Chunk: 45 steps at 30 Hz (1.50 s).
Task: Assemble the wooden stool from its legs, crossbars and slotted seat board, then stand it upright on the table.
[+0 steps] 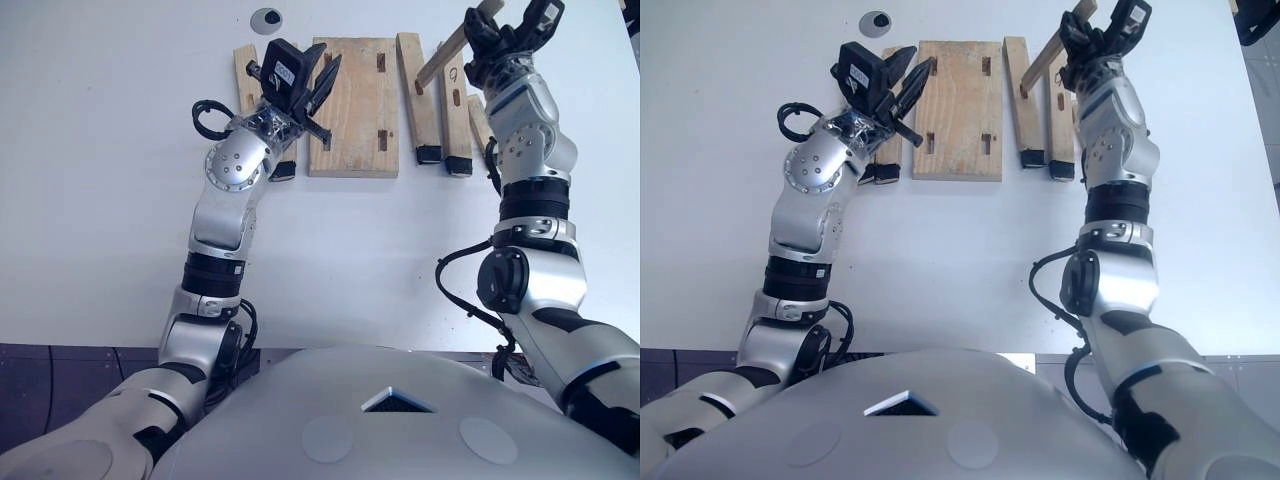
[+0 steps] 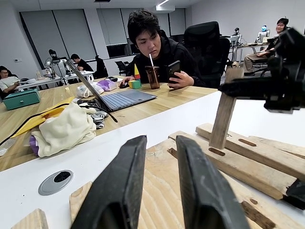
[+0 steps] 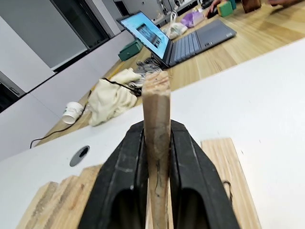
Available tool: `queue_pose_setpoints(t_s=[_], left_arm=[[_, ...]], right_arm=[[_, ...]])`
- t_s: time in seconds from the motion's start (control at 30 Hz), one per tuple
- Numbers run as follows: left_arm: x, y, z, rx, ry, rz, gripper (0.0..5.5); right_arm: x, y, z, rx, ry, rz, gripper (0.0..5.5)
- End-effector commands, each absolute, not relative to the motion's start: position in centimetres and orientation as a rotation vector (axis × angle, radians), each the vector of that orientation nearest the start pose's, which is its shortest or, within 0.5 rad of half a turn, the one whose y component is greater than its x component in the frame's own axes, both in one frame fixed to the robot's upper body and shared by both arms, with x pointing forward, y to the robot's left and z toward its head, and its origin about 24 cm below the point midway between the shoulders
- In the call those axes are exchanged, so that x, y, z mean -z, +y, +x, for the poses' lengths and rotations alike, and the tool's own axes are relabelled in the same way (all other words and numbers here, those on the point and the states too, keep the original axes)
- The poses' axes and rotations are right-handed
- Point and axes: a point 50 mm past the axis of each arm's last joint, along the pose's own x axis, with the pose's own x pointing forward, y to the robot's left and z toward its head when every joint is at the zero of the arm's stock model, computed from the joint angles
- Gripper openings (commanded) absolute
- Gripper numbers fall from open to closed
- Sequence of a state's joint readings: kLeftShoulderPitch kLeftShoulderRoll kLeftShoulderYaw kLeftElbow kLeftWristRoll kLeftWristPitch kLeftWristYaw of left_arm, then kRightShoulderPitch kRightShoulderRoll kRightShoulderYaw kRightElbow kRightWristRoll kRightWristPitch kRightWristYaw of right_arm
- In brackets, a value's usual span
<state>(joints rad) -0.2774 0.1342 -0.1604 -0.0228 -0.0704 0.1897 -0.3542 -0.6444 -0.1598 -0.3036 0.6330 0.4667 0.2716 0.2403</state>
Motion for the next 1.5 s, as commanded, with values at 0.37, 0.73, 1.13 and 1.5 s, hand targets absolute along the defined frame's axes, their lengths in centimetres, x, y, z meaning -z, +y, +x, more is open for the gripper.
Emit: queue_pose_setpoints(t_s=[0.37,0.73,1.13,1.5], left_arm=[[-9.5,9.5,29.0,0.567,-0.077,0.132,1.09],[-9.3,9.5,28.8,0.541,-0.078,0.126,1.09],[-9.1,9.4,28.8,0.51,-0.082,0.114,1.09],[-8.8,9.4,28.4,0.467,-0.09,0.095,1.09]], right_arm=[[-4.7,-15.1,35.7,-0.162,0.227,0.182,0.39],[1.4,-14.8,32.2,-0.126,0.366,0.07,0.39],[1.3,-15.2,31.6,-0.161,0.414,-0.017,1.32],[-1.6,-15.4,30.5,-0.237,0.614,-0.082,2.76]])
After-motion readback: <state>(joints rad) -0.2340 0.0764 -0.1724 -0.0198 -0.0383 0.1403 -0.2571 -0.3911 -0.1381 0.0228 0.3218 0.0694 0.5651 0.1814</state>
